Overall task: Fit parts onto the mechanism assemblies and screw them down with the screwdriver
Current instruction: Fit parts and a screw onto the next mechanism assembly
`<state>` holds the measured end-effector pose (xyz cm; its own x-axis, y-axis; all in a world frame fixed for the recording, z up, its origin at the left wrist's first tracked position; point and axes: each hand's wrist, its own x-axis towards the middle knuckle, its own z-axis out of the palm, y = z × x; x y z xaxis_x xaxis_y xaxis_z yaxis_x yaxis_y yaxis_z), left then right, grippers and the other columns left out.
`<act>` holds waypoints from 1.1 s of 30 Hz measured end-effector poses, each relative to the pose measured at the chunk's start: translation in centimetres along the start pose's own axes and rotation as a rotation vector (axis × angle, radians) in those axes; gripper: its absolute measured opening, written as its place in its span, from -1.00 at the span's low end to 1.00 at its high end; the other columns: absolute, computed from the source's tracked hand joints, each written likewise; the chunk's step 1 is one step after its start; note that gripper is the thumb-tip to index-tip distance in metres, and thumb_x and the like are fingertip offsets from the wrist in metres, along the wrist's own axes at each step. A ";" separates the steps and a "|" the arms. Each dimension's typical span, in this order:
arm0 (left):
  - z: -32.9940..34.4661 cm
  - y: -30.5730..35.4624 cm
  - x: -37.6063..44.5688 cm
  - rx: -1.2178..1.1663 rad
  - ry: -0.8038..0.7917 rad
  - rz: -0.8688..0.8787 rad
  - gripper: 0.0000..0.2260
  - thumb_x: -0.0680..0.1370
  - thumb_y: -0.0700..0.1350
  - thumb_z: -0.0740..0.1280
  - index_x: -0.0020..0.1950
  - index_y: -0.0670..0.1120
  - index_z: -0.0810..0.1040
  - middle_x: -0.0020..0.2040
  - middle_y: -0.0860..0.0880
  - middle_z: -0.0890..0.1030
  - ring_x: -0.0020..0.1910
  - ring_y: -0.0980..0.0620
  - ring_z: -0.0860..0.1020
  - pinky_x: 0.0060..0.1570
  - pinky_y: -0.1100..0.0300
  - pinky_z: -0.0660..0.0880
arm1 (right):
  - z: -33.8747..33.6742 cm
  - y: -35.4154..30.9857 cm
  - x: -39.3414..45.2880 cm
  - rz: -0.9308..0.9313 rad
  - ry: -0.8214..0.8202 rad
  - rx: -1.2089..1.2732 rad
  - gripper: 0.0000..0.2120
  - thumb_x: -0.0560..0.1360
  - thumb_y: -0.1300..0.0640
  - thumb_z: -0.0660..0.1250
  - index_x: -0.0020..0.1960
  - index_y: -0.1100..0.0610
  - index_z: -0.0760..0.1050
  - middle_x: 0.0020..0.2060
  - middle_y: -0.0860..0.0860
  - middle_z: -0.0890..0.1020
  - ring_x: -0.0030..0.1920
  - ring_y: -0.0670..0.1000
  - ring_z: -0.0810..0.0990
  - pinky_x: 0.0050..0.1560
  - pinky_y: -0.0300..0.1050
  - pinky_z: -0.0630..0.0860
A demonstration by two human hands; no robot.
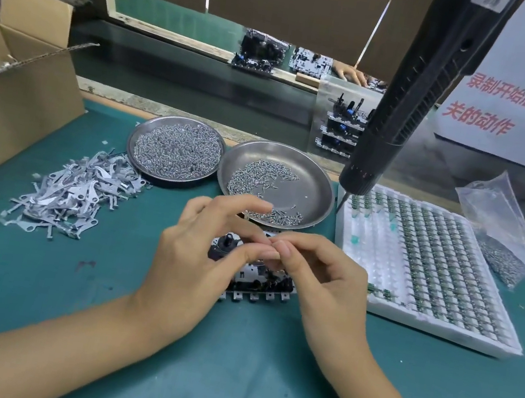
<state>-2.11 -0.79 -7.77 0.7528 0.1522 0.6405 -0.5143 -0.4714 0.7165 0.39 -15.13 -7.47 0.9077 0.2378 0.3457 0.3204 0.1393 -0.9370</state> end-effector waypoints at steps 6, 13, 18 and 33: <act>0.2 0.2 -0.3 -0.022 -0.016 0.033 -0.52 0.45 -0.02 0.44 0.21 0.38 0.33 -0.07 0.21 0.64 0.02 -0.07 0.60 0.10 0.13 0.48 | 0.4 0.4 -0.4 -0.049 0.079 -0.100 -0.93 0.48 0.20 0.32 -0.14 0.14 0.58 -0.26 -0.02 0.65 -0.26 -0.16 0.60 -0.17 -0.36 0.50; -0.7 -1.6 2.1 0.166 0.014 0.028 -0.73 0.46 -0.04 0.43 0.12 0.16 0.52 -0.17 0.29 0.62 -0.03 0.26 0.55 0.15 0.16 0.39 | 0.4 0.3 0.3 0.120 0.158 -0.050 -0.84 0.46 0.10 0.29 -0.14 0.19 0.56 -0.34 -0.03 0.64 -0.29 -0.12 0.62 -0.19 -0.31 0.53; -4.2 -6.6 5.8 0.526 0.031 -0.099 -0.92 0.49 -0.21 0.43 -0.05 -0.14 0.68 -0.15 -0.02 0.68 -0.17 -0.05 0.63 0.15 0.09 0.46 | -0.2 0.1 1.0 0.355 0.209 0.240 -0.89 0.50 0.24 0.31 -0.11 0.27 0.56 -0.29 0.09 0.69 -0.28 -0.02 0.68 -0.23 -0.29 0.57; -4.7 -8.6 5.8 0.851 -0.020 -0.151 -0.81 0.59 -0.03 0.30 0.04 -0.05 0.69 0.04 -0.06 0.63 0.08 -0.17 0.47 0.09 0.04 0.13 | -1.4 0.6 0.9 -0.008 0.043 -0.468 -0.79 0.48 0.22 0.41 -0.17 -0.09 0.58 -0.23 -0.08 0.63 -0.19 -0.09 0.58 -0.10 -0.24 0.51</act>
<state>4.77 8.26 -8.95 0.7991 0.2541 0.5448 0.0684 -0.9388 0.3375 1.81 -16.20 -7.80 0.9118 0.1971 0.3604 0.4066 -0.3098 -0.8594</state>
